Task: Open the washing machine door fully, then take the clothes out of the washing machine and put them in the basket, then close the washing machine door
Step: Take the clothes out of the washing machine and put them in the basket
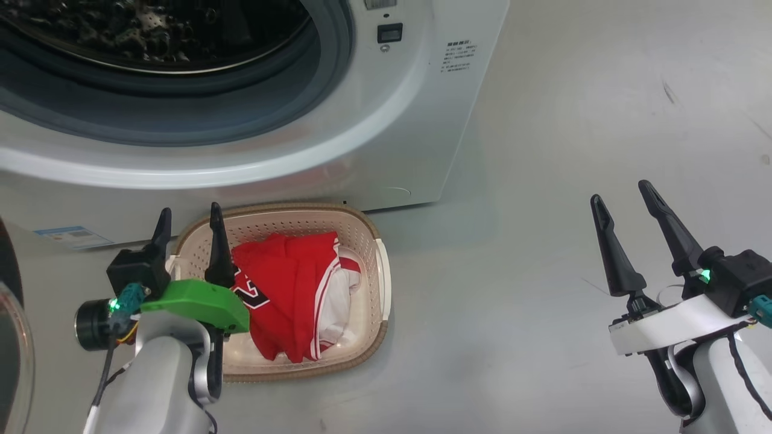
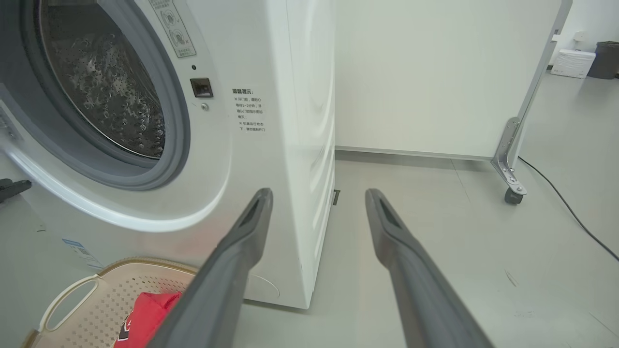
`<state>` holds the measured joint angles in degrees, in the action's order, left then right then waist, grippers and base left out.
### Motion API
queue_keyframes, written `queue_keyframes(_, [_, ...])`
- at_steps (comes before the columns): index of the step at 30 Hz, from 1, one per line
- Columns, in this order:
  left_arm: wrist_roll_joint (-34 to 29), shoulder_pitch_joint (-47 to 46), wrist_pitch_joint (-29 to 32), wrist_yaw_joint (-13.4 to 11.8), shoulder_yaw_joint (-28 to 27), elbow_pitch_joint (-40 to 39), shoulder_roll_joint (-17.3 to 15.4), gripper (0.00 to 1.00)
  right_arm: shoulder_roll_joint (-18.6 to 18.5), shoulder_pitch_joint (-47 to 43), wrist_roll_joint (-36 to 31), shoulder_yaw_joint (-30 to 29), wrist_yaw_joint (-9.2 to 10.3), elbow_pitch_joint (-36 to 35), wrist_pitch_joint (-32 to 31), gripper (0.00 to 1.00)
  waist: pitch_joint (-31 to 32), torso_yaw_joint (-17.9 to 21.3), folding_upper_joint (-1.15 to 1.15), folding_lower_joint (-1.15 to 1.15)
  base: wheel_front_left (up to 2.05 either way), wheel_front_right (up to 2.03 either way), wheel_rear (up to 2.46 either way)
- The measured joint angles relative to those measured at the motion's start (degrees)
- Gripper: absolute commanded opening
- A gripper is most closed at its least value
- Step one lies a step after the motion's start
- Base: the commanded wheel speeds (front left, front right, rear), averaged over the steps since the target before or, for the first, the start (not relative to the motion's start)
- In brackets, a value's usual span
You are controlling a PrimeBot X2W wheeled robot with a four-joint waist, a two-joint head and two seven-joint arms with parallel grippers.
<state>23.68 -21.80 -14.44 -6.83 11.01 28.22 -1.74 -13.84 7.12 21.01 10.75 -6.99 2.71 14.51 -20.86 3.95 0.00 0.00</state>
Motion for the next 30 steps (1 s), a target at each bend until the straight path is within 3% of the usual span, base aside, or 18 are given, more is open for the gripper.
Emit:
queue_keyframes(14, [-5.6, 10.2, 0.0, 0.0, 0.0, -12.1, -0.1, 1.0, 2.0, -5.2, -1.9, 0.2, 0.01, 2.4, 0.0, 1.0, 9.4, -2.4, 0.0, 0.0, 0.0, 0.0, 0.0])
queue_keyframes(30, [-7.4, 20.3, 0.0, 0.0, 0.0, -20.3, -0.2, 1.0, 3.9, -9.6, -2.5, -0.2, 0.67, 2.4, 0.0, 1.0, 15.8, -2.0, 0.0, 0.0, 0.0, 0.0, 0.0])
